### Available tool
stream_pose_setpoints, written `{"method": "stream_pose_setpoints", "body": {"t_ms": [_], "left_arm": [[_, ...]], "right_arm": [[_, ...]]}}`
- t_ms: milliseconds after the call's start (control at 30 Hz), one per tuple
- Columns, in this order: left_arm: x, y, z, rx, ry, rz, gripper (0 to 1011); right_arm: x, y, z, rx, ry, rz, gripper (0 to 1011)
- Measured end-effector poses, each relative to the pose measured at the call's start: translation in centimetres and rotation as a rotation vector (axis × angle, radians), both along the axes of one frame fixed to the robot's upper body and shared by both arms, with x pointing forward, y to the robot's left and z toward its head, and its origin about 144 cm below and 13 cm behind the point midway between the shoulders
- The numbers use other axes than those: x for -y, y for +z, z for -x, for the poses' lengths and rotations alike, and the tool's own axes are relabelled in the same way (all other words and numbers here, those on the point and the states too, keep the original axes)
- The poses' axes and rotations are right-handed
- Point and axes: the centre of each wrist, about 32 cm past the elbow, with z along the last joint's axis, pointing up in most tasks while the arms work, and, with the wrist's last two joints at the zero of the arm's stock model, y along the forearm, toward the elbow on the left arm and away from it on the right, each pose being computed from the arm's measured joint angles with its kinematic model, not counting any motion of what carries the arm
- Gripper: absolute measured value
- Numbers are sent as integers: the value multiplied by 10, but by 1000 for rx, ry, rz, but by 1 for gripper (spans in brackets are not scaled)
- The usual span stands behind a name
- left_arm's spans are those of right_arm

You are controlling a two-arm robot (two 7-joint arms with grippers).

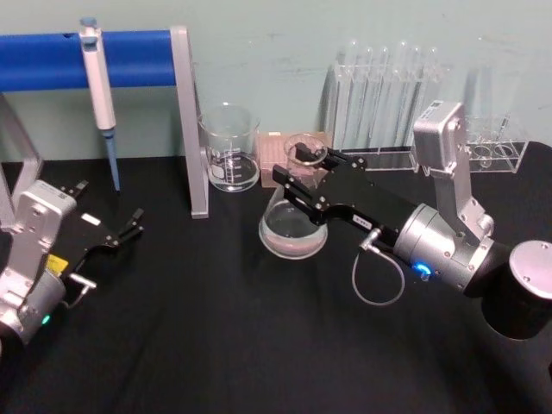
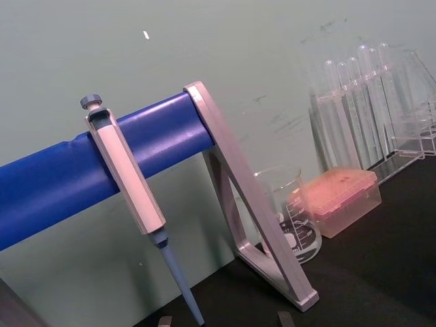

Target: Grasp the erlenmeyer flask with one hand, shake it three times, then place it back.

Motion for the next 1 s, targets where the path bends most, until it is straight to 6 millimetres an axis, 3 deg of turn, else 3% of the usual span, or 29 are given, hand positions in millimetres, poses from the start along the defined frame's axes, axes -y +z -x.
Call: {"method": "stream_pose_setpoints", "body": {"t_ms": [1000], "left_arm": [[0,0,0,0,0,0,1001]], "right_arm": [[1,-1,-3,-1,0,0,457]]}}
